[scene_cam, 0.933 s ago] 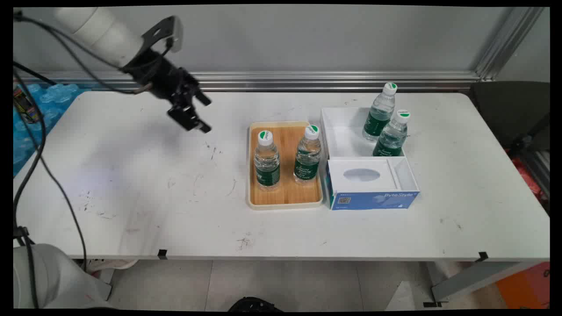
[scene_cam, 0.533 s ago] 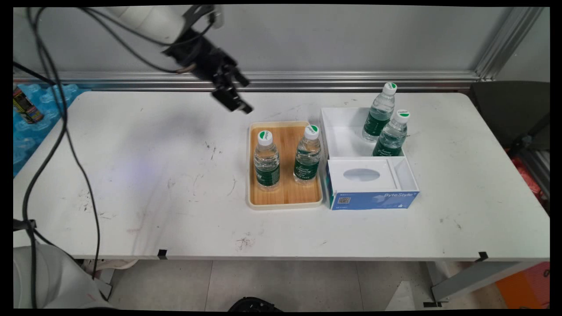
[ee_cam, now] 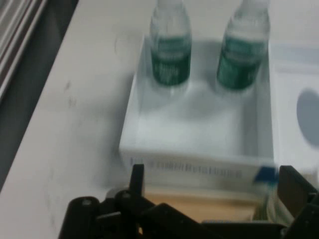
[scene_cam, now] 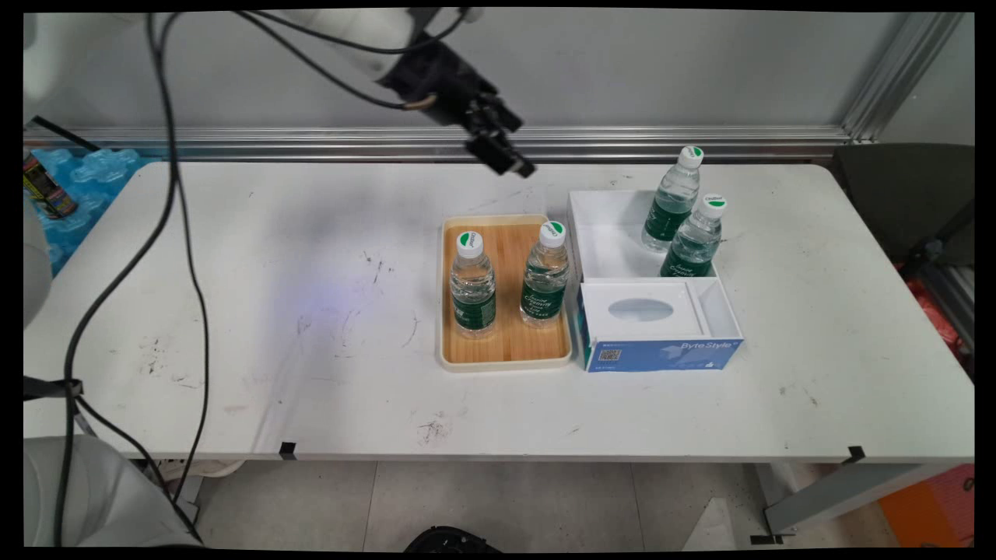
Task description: Pick up the green bottle from the white box
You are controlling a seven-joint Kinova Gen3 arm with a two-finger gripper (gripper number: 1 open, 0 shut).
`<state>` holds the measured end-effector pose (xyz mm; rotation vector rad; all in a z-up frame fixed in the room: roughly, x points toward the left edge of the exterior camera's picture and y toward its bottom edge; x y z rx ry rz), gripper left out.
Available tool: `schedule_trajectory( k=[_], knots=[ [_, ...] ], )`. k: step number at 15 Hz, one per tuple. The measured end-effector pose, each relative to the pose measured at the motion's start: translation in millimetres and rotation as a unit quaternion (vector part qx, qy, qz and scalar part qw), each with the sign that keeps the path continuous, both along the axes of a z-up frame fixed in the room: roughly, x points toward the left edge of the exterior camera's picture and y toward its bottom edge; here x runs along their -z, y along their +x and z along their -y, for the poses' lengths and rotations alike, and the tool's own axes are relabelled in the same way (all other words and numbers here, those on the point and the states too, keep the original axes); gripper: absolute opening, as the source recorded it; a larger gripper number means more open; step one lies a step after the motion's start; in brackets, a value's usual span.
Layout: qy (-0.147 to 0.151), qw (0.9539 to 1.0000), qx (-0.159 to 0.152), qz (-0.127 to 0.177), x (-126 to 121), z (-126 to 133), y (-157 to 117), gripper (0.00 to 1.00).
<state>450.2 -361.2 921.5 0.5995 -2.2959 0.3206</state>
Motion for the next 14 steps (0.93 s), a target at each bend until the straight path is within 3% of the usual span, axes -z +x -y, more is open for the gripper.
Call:
schedule_trajectory(
  k=[6, 14],
  knots=[
    [-0.005, 0.9990, 0.005, -0.045, 20, 18, -56, 1.00],
    [-0.014, 0.9971, 0.015, -0.073, 63, 30, -132, 1.00]
  ],
)
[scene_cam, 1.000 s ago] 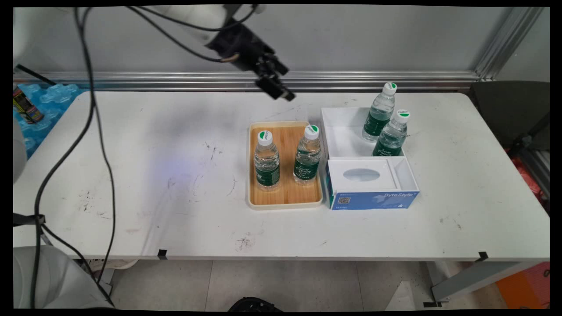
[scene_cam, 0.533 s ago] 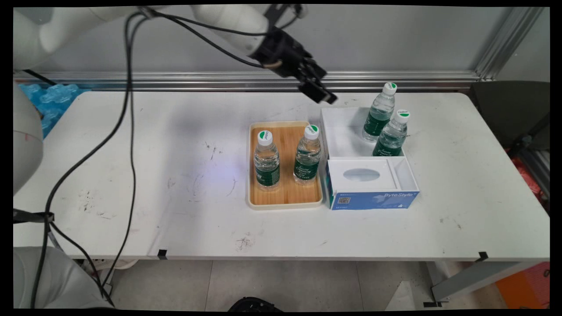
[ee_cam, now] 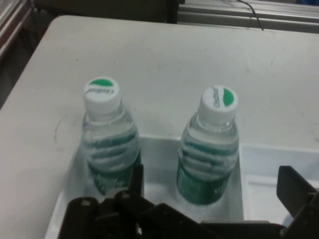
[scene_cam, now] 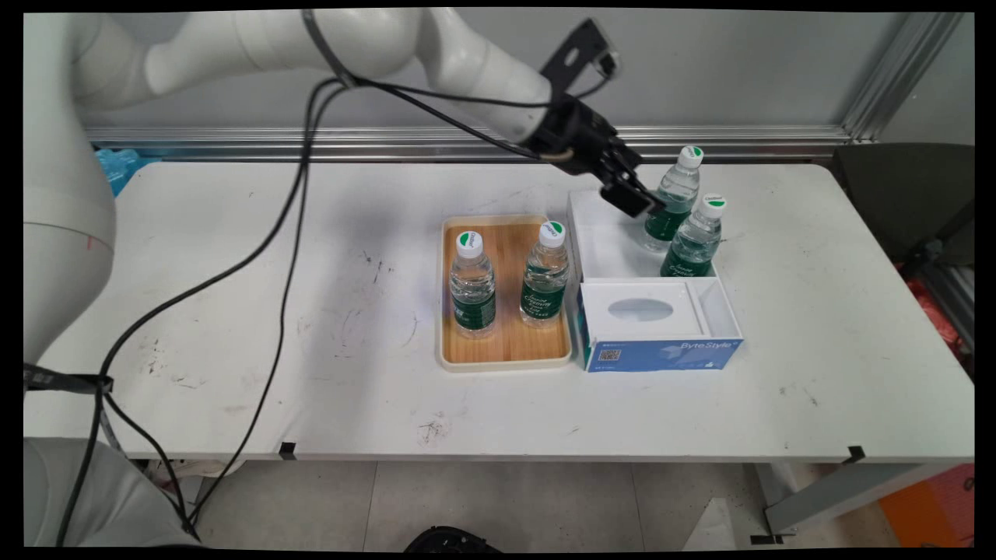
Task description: Pick up the green bottle from the white box
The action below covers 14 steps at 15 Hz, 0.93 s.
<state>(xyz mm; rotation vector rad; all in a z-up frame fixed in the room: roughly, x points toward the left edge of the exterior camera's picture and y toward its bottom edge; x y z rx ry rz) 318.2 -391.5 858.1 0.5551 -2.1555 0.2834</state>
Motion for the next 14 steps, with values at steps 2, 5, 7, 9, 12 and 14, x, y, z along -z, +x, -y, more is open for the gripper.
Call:
schedule_trajectory(
  k=[2, 5, 7, 9, 12, 14],
  knots=[
    [-0.004, 1.0000, -0.001, -0.004, 11, 5, -15, 1.00],
    [-0.009, 0.9999, -0.003, -0.010, 25, 13, -33, 1.00],
    [-0.010, 0.9998, -0.005, -0.014, 34, 19, -44, 1.00],
    [-0.010, 0.9998, -0.005, -0.017, 40, 22, -51, 1.00],
    [-0.009, 0.9997, -0.006, -0.023, 51, 28, -63, 1.00],
    [-0.006, 0.9996, -0.008, -0.027, 57, 31, -71, 1.00]
  ],
)
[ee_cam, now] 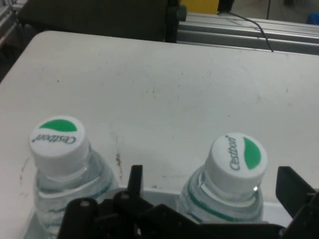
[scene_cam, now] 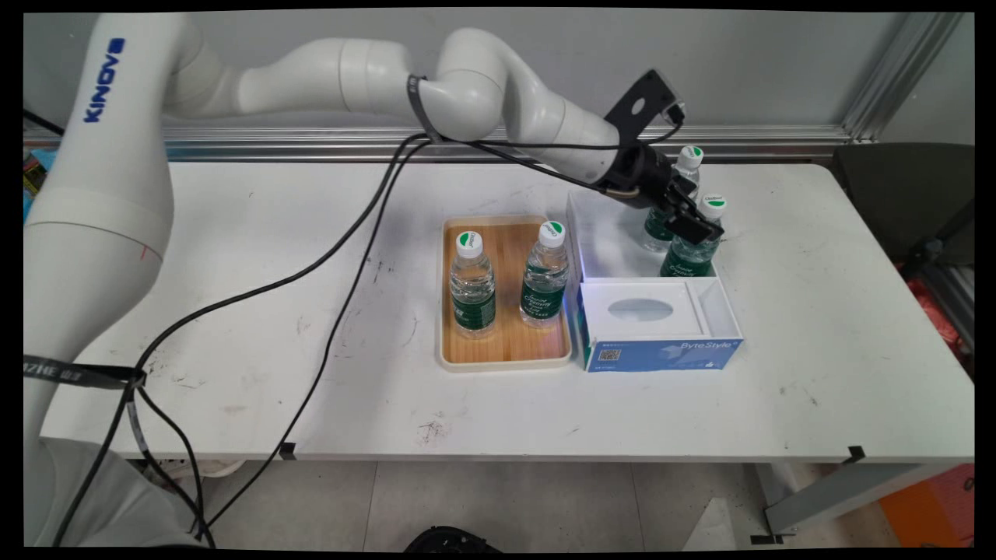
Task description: Pick up the green bottle from the white box, then place the picked object on the tray
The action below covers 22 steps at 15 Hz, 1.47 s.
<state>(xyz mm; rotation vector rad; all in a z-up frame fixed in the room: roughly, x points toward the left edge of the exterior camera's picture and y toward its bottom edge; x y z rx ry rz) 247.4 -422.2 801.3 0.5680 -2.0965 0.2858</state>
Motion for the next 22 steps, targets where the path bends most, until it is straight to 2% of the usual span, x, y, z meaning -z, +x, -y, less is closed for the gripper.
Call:
schedule_trajectory(
  k=[12, 13, 22],
  knots=[
    [0.043, 0.9987, -0.025, -0.010, 27, 8, -24, 1.00],
    [0.045, 0.9986, -0.026, -0.009, 28, 8, -25, 0.00],
    [0.058, 0.9979, -0.028, -0.003, 24, 0, -28, 0.00]
  ],
)
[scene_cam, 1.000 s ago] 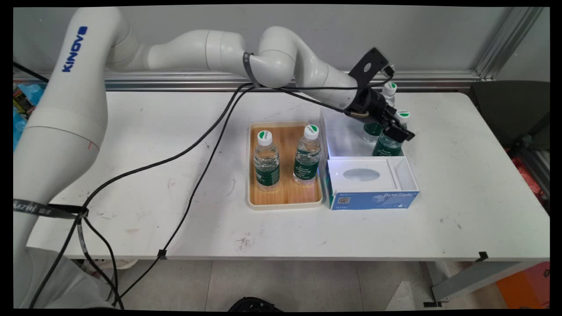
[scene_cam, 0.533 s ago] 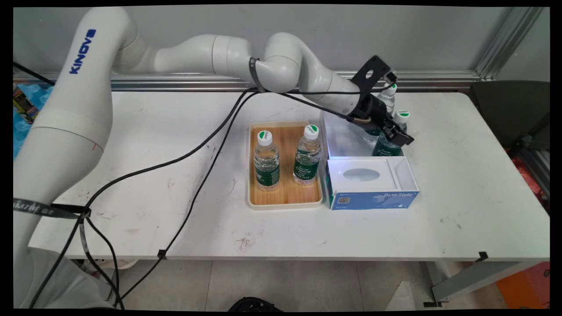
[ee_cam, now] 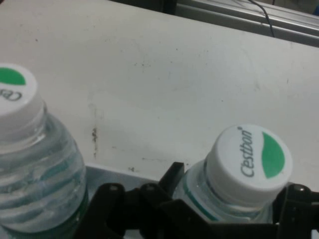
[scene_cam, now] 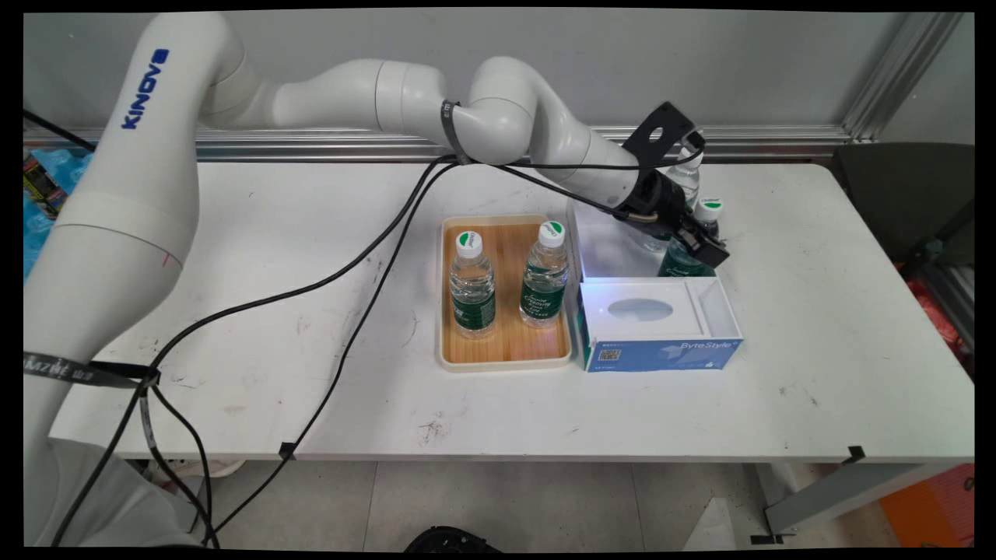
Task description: Place the picked object on the tray
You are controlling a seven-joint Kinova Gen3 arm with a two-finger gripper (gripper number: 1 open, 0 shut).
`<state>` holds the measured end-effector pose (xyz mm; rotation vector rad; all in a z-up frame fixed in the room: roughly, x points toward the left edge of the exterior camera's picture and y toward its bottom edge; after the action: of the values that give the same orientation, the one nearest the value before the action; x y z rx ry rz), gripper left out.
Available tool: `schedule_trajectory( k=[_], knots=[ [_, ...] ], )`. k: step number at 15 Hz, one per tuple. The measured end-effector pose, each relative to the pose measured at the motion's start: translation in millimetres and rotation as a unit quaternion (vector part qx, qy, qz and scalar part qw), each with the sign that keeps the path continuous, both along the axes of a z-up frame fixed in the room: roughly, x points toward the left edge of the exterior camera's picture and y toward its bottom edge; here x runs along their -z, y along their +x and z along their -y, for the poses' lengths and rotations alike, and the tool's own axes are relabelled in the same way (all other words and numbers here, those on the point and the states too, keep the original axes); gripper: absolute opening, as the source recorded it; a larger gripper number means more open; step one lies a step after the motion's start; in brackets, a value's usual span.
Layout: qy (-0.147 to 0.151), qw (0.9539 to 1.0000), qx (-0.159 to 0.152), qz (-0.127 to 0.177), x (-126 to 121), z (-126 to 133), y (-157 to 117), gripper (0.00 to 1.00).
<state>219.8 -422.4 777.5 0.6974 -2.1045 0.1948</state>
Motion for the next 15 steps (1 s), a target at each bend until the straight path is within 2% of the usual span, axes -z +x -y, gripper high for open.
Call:
schedule_trajectory(
  k=[6, 9, 15],
  knots=[
    [-0.015, 0.9998, -0.008, -0.010, -31, 0, 7, 0.00],
    [-0.024, 0.9996, -0.012, -0.012, -57, -3, 19, 0.00],
    [-0.045, 0.9989, -0.008, 0.012, -106, -19, 67, 0.00]
  ],
)
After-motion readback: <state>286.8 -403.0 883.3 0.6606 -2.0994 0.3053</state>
